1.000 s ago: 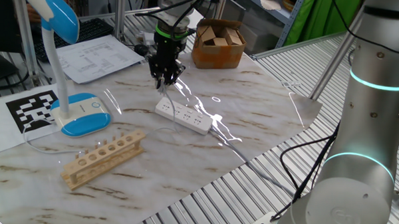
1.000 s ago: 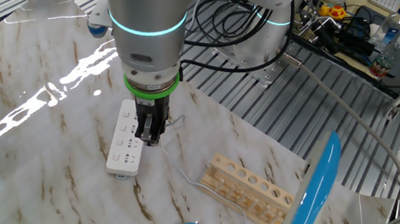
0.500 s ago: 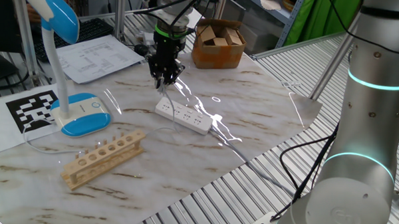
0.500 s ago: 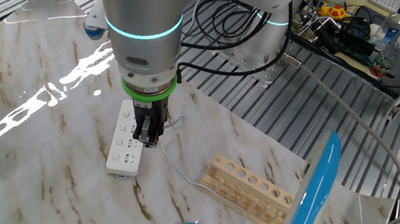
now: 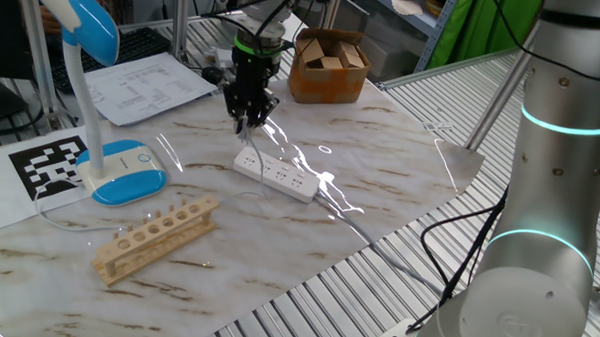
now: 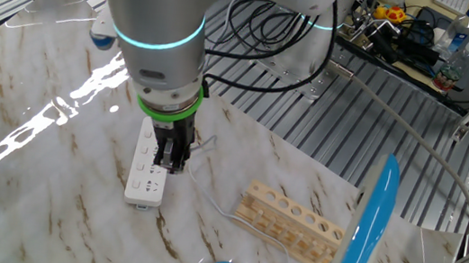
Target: Plug in the power cord of the desk lamp, turn on the socket, and light up the desk lamp
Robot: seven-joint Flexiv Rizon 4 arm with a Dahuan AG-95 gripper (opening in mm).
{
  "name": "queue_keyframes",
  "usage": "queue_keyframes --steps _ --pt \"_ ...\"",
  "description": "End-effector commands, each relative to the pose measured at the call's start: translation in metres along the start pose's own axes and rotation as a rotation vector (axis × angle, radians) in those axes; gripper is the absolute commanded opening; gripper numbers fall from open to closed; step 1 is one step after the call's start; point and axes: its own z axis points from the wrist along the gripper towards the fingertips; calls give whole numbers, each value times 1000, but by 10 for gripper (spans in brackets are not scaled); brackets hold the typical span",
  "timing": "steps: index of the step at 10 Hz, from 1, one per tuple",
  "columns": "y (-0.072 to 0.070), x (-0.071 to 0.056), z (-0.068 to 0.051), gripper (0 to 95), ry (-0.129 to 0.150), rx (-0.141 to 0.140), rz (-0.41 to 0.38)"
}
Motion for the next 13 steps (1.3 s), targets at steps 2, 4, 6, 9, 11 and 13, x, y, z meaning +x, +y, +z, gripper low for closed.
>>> queue_keyframes --steps 2,4,6,9,11,13 --pt "-3 -31 10 0 -55 -21 -12" --pt "-2 -33 12 0 -49 -26 7" --pt "-1 -35 18 0 -32 -51 19" --pt "2 -34 29 0 -29 -70 31" --pt "4 -34 32 0 -30 -74 33" --pt "5 -34 37 0 -37 -79 29"
